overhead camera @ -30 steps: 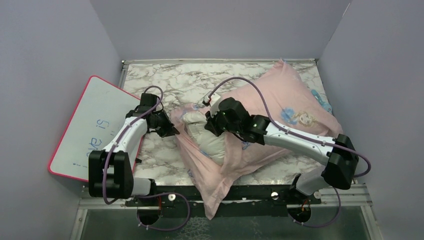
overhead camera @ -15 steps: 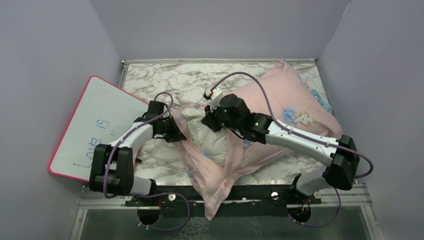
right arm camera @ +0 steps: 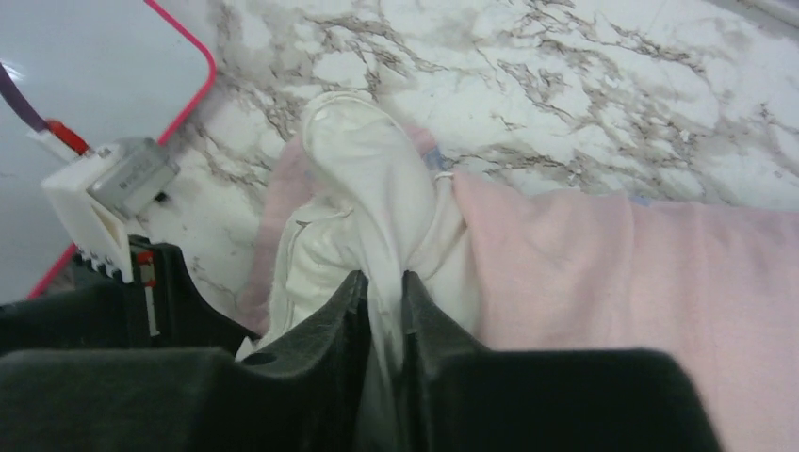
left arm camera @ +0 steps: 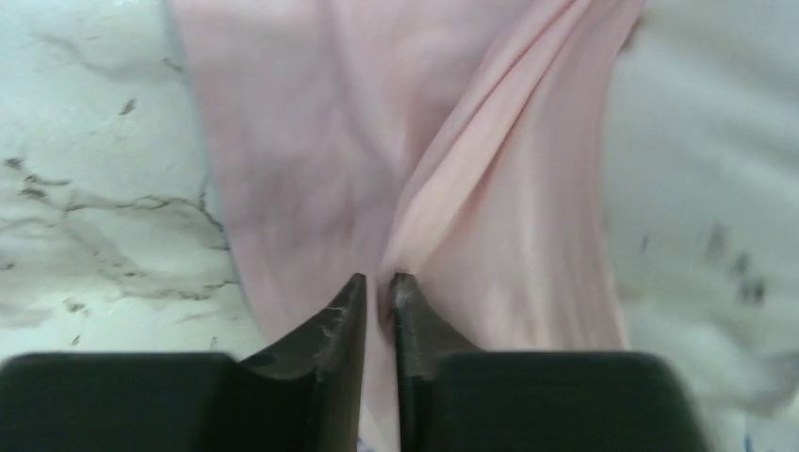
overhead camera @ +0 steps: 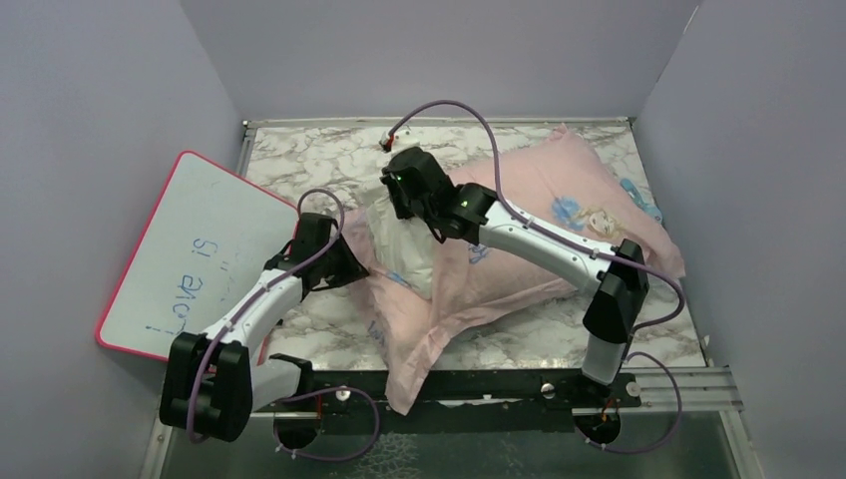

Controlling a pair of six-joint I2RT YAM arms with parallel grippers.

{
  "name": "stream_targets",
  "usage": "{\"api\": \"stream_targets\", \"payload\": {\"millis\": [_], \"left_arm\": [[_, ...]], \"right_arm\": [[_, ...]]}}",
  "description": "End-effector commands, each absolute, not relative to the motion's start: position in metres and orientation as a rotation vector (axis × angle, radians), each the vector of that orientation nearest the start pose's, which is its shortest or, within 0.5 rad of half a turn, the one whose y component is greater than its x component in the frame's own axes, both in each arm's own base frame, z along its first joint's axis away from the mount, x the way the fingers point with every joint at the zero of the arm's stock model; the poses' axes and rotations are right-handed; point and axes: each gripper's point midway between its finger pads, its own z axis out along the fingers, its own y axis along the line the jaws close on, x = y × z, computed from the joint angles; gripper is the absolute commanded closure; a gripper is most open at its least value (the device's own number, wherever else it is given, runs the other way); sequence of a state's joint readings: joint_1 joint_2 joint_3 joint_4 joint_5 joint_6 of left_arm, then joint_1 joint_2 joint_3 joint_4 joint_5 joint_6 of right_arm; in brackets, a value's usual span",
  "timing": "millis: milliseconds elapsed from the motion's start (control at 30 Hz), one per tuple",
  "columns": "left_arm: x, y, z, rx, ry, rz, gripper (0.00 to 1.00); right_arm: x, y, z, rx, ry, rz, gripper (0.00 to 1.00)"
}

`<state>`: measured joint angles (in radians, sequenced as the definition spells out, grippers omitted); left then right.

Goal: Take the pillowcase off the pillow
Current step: Remove the pillow from the pillowcase.

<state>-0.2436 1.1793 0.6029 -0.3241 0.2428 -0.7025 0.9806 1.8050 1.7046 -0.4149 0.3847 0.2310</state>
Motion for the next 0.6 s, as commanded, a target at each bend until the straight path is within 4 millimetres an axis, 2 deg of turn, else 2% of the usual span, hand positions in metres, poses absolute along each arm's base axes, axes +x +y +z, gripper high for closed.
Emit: {"api": "stream_targets", "payload": {"millis": [0,67,167,333,467,567], "left_arm": [[0.239,-0.116,0.068,-0.547,2.556,-0.567,0.71],[0.241,-0.117,0.078,-0.542,2.536,-0.584,0.53],[0.244,-0.119,0.092,-0.526,2.519,-0.603,0.43],[0.242,-0.123,0.112,-0.525,2.483,-0.653,0.36],[0.229,-0.135,0.118,-0.492,2.492,-0.767,0.35],[0.218,-0.144,0.122,-0.451,2.5,-0.851,0.34]], "right_arm": [[0.348,0.389,0.306,-0.511,1.93,0.365,0.68],[0.333,0.389,0.306,-0.578,1.968,0.411,0.58],[0.307,0.376,0.302,-0.658,2.032,0.447,0.48],[0.263,0.337,0.289,-0.724,2.134,0.471,0.28],[0.229,0.313,0.259,-0.756,2.267,0.497,0.27],[0.212,0.307,0.234,-0.763,2.351,0.529,0.27]]}}
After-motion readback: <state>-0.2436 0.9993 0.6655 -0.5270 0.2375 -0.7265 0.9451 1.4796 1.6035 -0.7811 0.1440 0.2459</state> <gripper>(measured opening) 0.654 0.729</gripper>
